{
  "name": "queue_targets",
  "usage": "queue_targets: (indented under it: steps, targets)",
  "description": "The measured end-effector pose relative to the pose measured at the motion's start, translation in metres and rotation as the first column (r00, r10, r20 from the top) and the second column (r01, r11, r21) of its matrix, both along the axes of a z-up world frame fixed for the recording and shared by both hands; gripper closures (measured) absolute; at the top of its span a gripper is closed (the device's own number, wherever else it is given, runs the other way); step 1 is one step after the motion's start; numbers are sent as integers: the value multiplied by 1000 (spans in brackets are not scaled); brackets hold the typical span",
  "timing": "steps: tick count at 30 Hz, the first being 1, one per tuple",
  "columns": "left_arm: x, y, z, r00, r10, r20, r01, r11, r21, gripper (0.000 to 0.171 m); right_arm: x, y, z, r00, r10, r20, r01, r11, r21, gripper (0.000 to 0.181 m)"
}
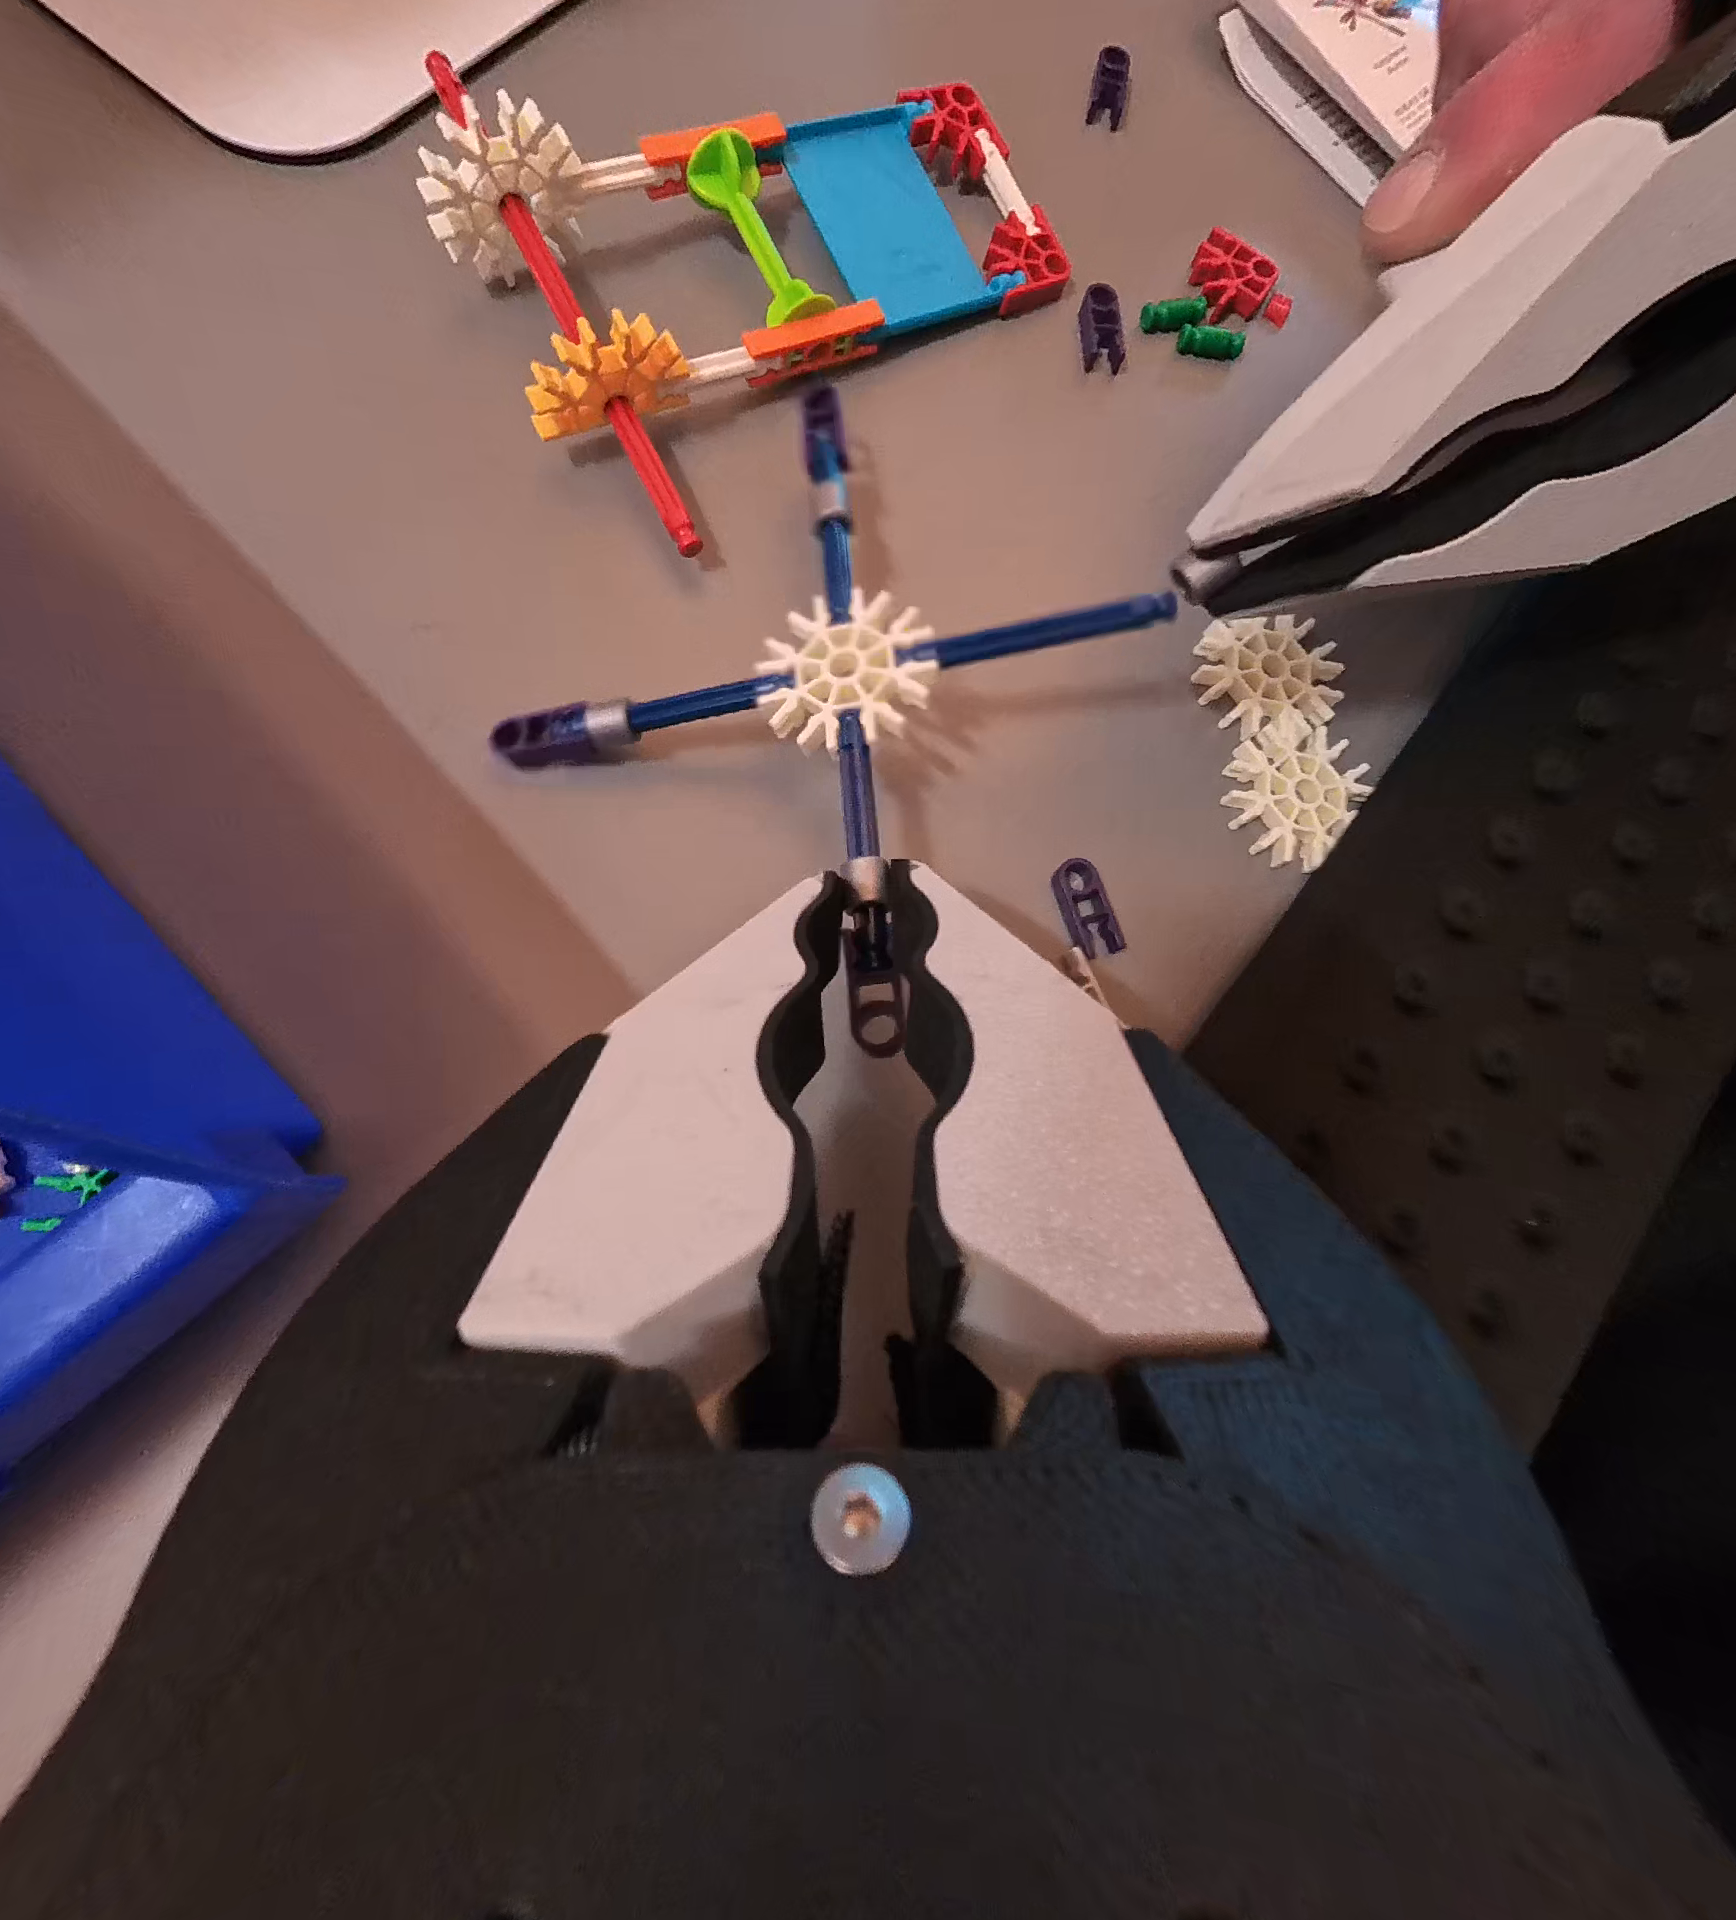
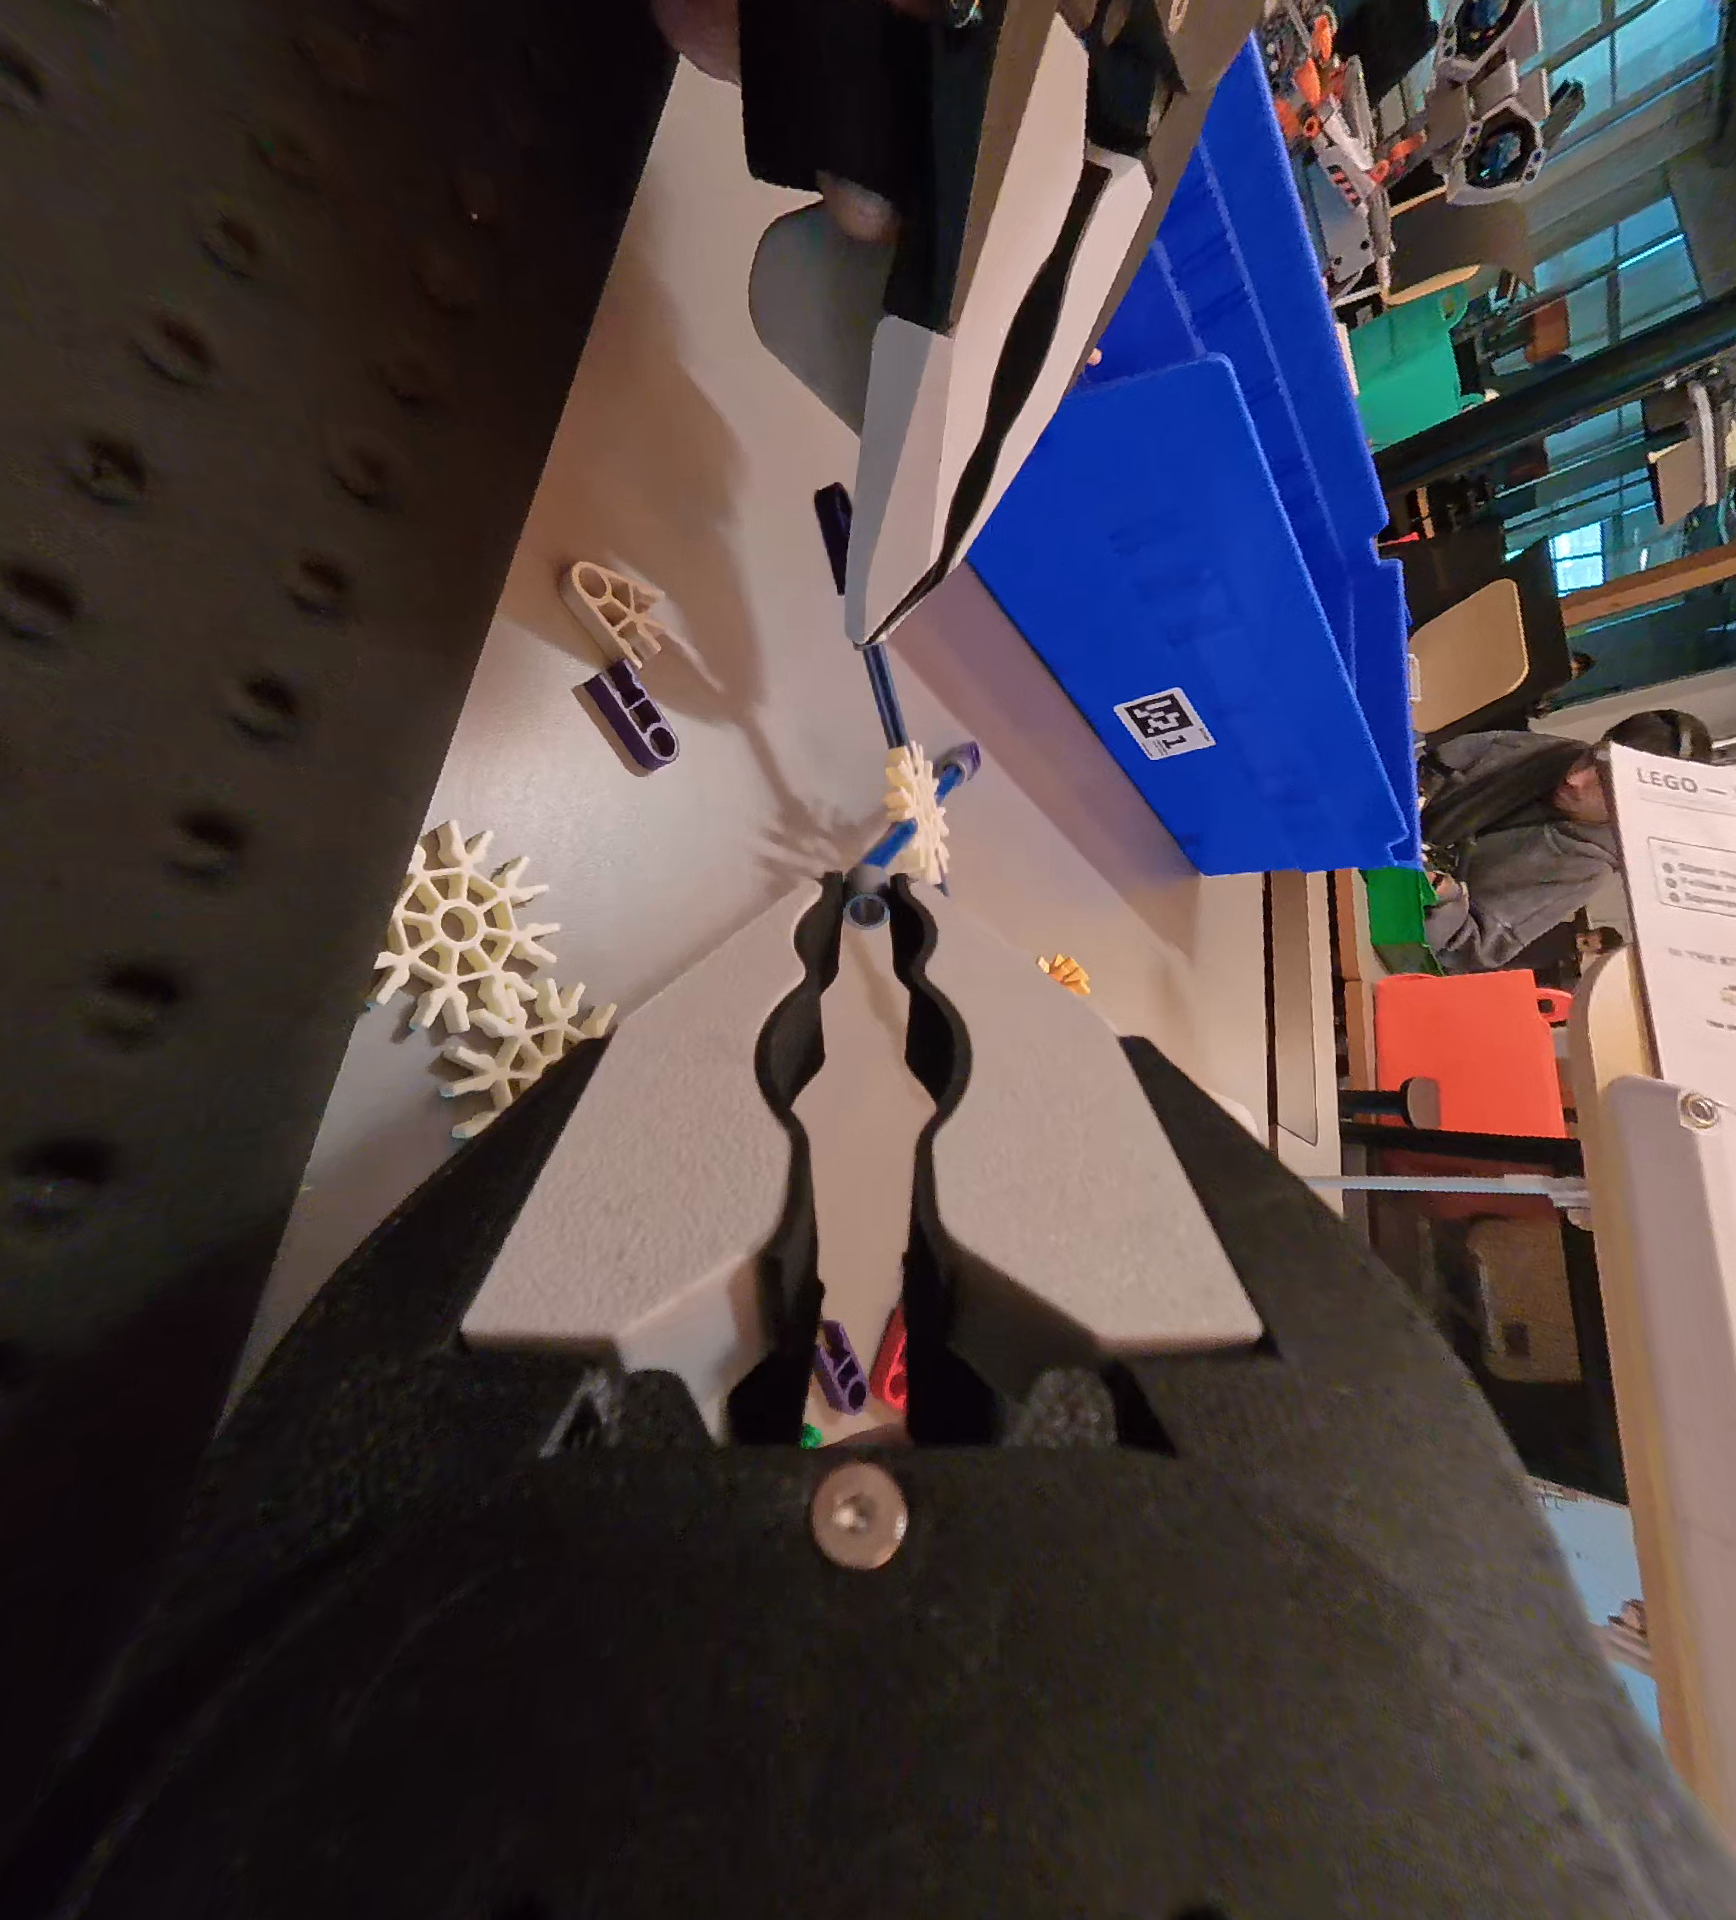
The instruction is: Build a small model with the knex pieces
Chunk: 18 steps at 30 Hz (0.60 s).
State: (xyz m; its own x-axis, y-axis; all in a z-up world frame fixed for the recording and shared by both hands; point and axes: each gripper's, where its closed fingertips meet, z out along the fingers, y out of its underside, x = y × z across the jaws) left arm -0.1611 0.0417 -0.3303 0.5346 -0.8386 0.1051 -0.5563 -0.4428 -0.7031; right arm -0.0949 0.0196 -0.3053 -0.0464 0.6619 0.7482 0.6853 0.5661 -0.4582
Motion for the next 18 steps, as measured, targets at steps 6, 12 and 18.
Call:
queue_targets:
  steps: [6,12,18]
  targets:
    - [1,-1,-1,1000,-5,13,5,1000,-10,165,3,0,1,1000,4,-2,-4,1000,-13,174]
    - [1,-1,-1,1000,-5,27,5,1000,-22,165,4,-3,1,1000,23,7,-23,1000,-20,174]
    - [2,0,3,998,-1,62,4,999,-43,165,3,-4,-4,999,30,30,-30,1000,-8,174]
